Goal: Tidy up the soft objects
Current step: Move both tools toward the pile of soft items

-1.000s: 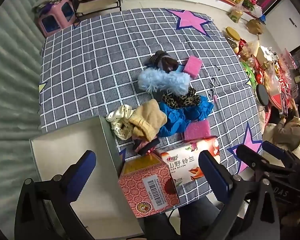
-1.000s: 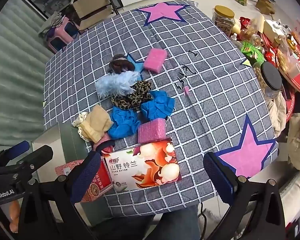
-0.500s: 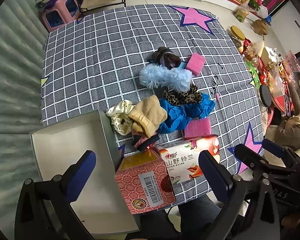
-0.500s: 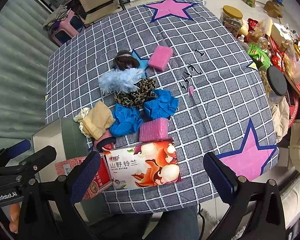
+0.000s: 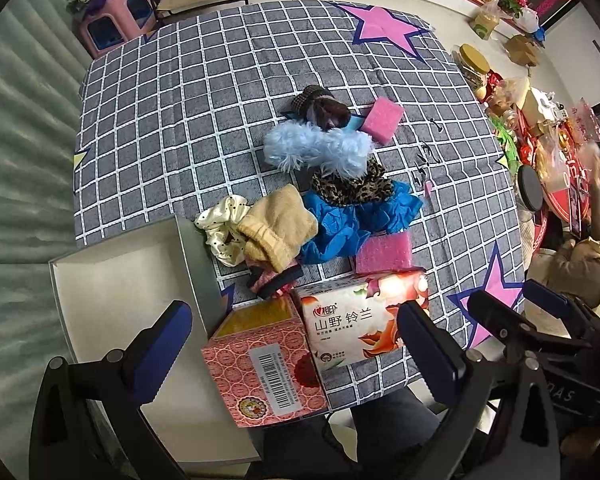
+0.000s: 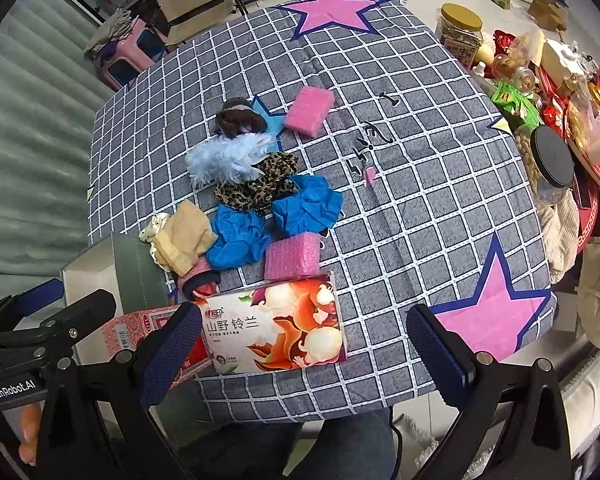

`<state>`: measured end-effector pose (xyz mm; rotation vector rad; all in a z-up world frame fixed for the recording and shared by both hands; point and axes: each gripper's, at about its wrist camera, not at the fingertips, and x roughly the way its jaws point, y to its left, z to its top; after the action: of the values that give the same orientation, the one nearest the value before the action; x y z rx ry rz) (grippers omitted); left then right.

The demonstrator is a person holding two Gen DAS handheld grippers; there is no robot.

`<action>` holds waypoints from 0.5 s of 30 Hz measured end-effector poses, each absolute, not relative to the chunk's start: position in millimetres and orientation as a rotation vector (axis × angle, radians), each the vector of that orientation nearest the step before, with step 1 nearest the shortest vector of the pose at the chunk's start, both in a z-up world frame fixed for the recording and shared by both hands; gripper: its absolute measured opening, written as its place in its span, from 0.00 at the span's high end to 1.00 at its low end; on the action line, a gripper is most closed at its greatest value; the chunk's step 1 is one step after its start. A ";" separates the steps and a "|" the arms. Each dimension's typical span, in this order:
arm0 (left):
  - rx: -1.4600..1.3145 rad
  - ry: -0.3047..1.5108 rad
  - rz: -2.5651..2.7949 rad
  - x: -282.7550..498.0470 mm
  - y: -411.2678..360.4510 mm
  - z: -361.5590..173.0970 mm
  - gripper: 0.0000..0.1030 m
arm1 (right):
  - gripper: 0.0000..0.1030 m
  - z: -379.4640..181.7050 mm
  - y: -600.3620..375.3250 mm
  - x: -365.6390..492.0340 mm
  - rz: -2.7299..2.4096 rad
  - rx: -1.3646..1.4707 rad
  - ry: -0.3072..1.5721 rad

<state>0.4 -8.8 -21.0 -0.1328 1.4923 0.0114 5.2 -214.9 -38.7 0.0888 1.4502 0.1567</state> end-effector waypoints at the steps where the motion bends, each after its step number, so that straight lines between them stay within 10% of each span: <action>1: -0.132 1.494 0.011 0.3 -10.2 -21.4 0.00 | 0.00 -39.0 -216.8 5.5 0.156 0.089 1.451; 15: -0.123 1.518 0.010 3.3 -23.3 -25.5 0.00 | 0.00 -41.8 -228.2 6.9 0.150 0.099 1.463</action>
<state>3.3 -23.3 -25.5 -0.1233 1.5176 0.0102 6.9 -228.2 -41.8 0.0994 1.4631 0.1500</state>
